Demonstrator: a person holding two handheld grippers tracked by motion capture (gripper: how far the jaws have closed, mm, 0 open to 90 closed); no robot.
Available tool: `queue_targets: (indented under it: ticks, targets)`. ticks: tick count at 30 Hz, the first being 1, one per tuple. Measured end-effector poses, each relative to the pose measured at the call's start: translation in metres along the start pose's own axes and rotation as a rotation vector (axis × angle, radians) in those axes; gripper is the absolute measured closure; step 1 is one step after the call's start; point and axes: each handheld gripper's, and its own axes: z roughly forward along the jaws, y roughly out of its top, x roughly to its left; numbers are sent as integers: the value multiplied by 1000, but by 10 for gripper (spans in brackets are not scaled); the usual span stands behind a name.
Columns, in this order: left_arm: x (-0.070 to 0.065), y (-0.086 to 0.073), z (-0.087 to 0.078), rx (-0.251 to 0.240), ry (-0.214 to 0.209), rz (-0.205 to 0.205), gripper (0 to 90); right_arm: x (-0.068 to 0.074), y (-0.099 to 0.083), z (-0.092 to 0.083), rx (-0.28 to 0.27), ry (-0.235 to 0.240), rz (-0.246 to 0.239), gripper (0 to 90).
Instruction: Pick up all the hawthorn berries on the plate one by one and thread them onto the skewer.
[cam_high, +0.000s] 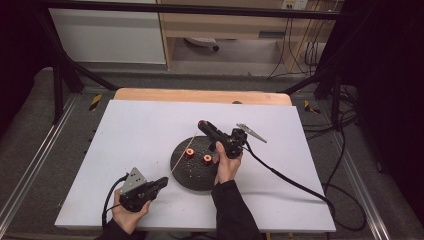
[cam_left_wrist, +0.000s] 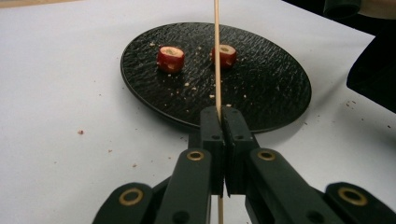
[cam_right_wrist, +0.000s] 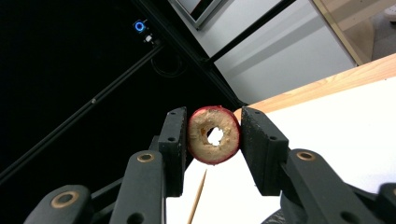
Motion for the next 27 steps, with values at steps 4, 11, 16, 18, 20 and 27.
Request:
queue_targets:
  ticks: [4,11,16,18,20,27]
  targets:
    - [-1,0,0,-2,-2,0,882,2,-1,2,-6,2,1,626]
    - [-1,0,0,-6,-2,-2,882,2,-4,4,-9,-4,0,627]
    - [-1,1,0,-8,-4,-6,882,1,-7,5,-15,-5,-1,627]
    - [-1,1,0,-9,-5,-10,882,1,-8,6,-18,-4,3,626]
    - [-2,1,1,-8,-5,-14,882,1,-9,6,-16,-3,5,626]
    - [-3,1,3,-8,-7,-38,882,0,-15,7,-20,3,14,626]
